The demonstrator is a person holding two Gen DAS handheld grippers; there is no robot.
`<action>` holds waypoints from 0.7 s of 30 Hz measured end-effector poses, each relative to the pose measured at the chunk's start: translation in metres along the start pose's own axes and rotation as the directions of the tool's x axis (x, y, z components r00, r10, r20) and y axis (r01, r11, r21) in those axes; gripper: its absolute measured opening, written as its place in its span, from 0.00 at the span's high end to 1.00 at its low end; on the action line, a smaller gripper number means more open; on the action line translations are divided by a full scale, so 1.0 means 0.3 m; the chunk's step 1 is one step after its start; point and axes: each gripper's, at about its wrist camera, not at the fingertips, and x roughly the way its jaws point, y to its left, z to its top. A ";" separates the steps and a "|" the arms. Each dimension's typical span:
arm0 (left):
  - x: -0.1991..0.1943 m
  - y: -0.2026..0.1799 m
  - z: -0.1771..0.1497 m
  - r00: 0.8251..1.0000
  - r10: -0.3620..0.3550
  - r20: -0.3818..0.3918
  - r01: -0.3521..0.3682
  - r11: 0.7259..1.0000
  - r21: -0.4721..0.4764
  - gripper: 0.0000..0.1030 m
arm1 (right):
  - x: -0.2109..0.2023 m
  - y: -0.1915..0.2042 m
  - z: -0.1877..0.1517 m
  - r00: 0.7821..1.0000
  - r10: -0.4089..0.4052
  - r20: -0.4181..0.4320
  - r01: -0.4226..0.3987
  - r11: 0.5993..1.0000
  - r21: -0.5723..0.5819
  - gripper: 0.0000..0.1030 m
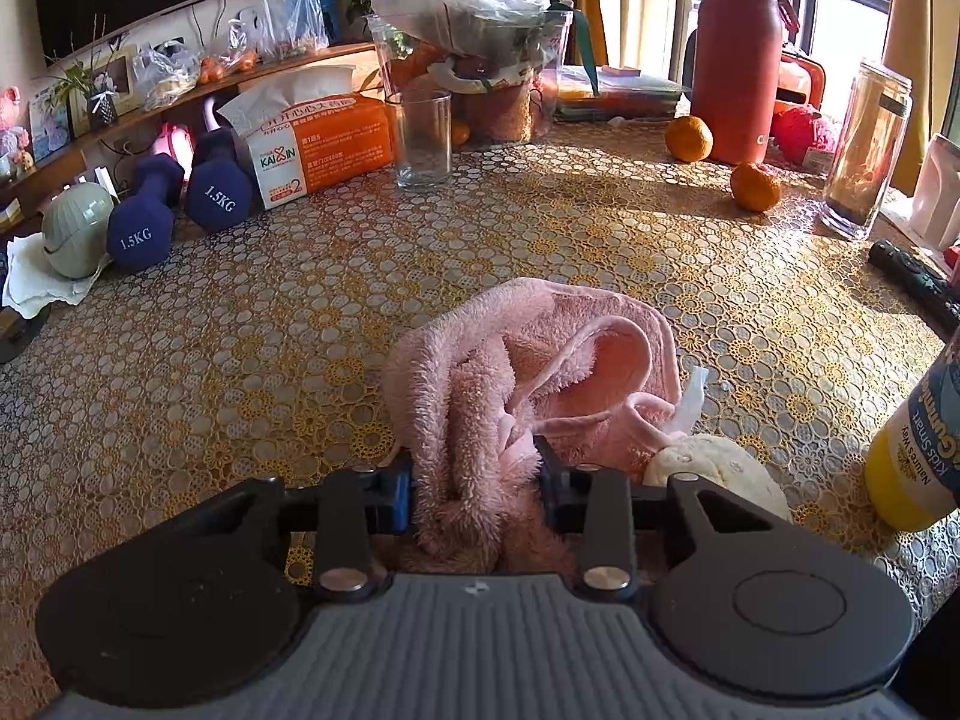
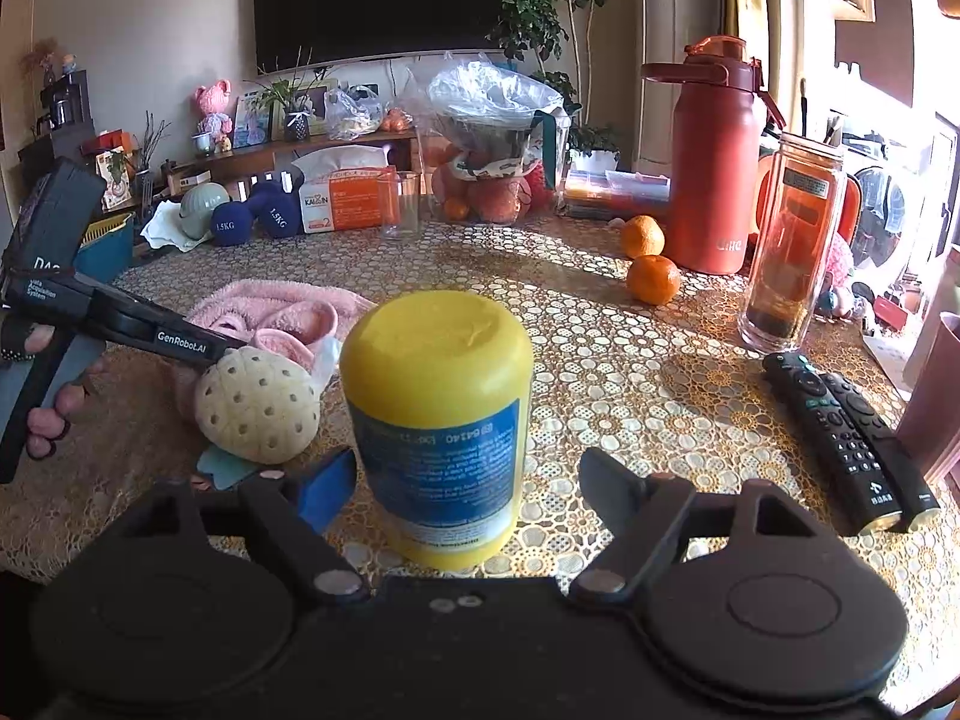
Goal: Organize objects
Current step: 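Lift the pink towel with the left gripper while the right gripper approaches the yellow jar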
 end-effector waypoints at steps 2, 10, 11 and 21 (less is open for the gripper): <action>-0.014 -0.009 0.003 1.000 0.013 0.006 -0.013 1.000 0.009 0.68 | 0.007 0.006 0.006 1.000 -0.005 0.007 0.005 1.000 -0.014 0.22; -0.110 -0.047 0.027 0.998 -0.003 0.067 0.000 0.999 0.050 0.75 | 0.024 0.011 0.020 1.000 -0.002 0.019 0.003 1.000 -0.023 0.25; -0.125 -0.051 0.034 0.997 -0.014 0.075 0.011 0.999 0.046 0.76 | 0.023 0.015 0.022 1.000 -0.003 0.025 0.003 1.000 -0.029 0.27; -0.354 -0.156 0.118 0.973 -0.158 0.170 0.144 0.985 0.091 0.76 | 0.032 0.035 0.026 0.999 0.010 0.033 -0.008 0.997 -0.071 0.40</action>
